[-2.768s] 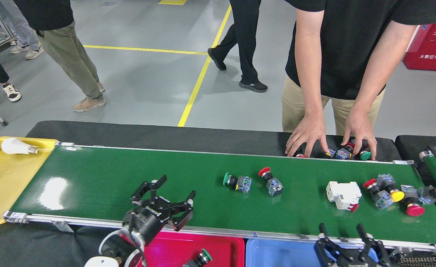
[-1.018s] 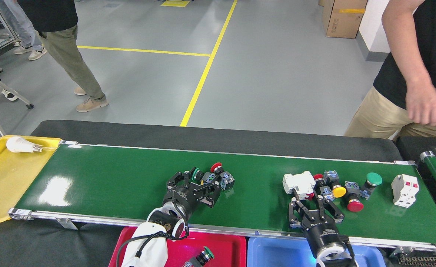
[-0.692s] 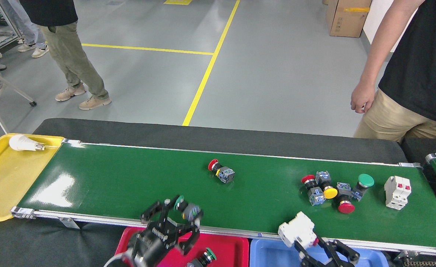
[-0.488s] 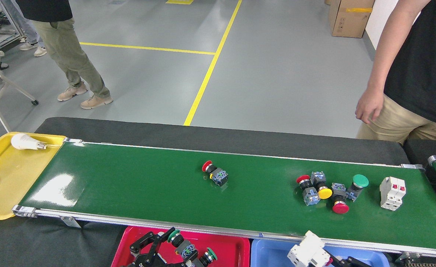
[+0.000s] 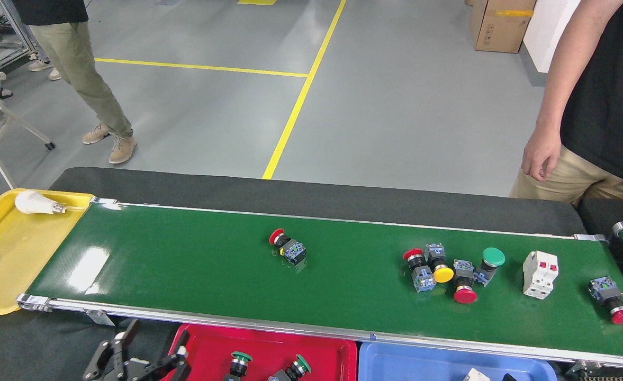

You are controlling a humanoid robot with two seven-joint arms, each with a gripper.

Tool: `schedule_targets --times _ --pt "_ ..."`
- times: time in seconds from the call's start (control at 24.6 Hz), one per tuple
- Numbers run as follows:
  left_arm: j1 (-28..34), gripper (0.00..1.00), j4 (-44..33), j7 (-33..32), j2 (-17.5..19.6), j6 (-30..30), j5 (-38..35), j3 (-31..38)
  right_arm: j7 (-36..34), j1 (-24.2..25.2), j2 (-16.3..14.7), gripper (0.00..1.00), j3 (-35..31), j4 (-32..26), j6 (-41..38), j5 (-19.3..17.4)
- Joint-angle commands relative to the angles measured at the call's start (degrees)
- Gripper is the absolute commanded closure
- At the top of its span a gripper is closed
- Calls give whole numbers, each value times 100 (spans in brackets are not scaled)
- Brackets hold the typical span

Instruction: Pick switch part from conveyor to tray

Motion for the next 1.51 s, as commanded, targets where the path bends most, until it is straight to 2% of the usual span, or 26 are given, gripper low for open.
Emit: schedule_targets --times 0.0,0.04,0.12,0.2,0.28,0.37,0.49,0.61,0.77,0.98,1.1,1.18,1.22,1.26,1.3,1.34,1.38,1.42,1.47 --pt "-58 1 -112 84 41 141 20 -21 7 -56 95 0 -65 -68 718 -22" --pt "-102 1 -121 66 50 114 3 -38 -19 -83 191 0 -65 -68 1474 -22" --pt "-348 1 -103 -92 50 -88 20 -249 -46 -153 332 0 -65 -68 2459 -22" --pt "-990 1 37 -593 41 -475 20 -601 -63 -250 350 0 -65 -68 3188 -22" --pt "-1683 1 511 -953 -29 -563 12 -829 -72 -346 297 0 -56 -68 3697 48" --pt "-2229 1 969 -1059 -91 -545 -41 -1075 -72 -443 279 0 -21 -59 3856 180" --pt "-3020 1 1971 -1235 -91 -105 -68 -1699 -63 -812 314 0 58 -15 3900 796" --pt "-3547 1 2674 -1252 -117 237 -68 -1981 -37 -1304 332 0 445 213 4058 1173" --pt "-3846 1 3140 -1252 -231 369 -68 -2042 -19 -1849 297 0 1113 626 4656 1393" --pt "-4277 1 3808 -1252 -284 712 -68 -2069 -10 -2429 279 0 1720 1154 5192 1420" --pt "-4576 1 4282 -1252 -284 1107 -68 -2086 -19 -2737 288 6 1790 1496 5192 1420" --pt "-4716 1 4520 -1252 -275 1371 -68 -2095 -19 -2878 279 19 1851 1637 5192 1420" --pt "-4786 2 4643 -1252 -275 1485 -68 -2095 -10 -2922 279 29 1878 1663 5192 1411" --pt "-4865 8 4801 -1252 -284 1617 -68 -2095 -2 -2957 279 58 1887 1716 5192 1420" --pt "-4910 16 4889 -1244 -284 1679 -68 -2086 16 -2974 244 65 1895 1742 5175 1420" --pt "-4953 35 4942 -1244 -275 1740 -68 -2086 42 -2983 191 73 1887 1760 5139 1402" --pt "-4962 61 4942 -1244 -267 1784 -68 -2086 42 -2983 130 82 1895 1760 5131 1393" --pt "-4962 80 4924 -1244 -240 1819 -68 -2086 42 -2974 60 89 1922 1760 5078 1376" --pt "-4962 86 4915 -1244 -223 1837 -68 -2086 34 -2966 24 94 1966 1751 5025 1367"
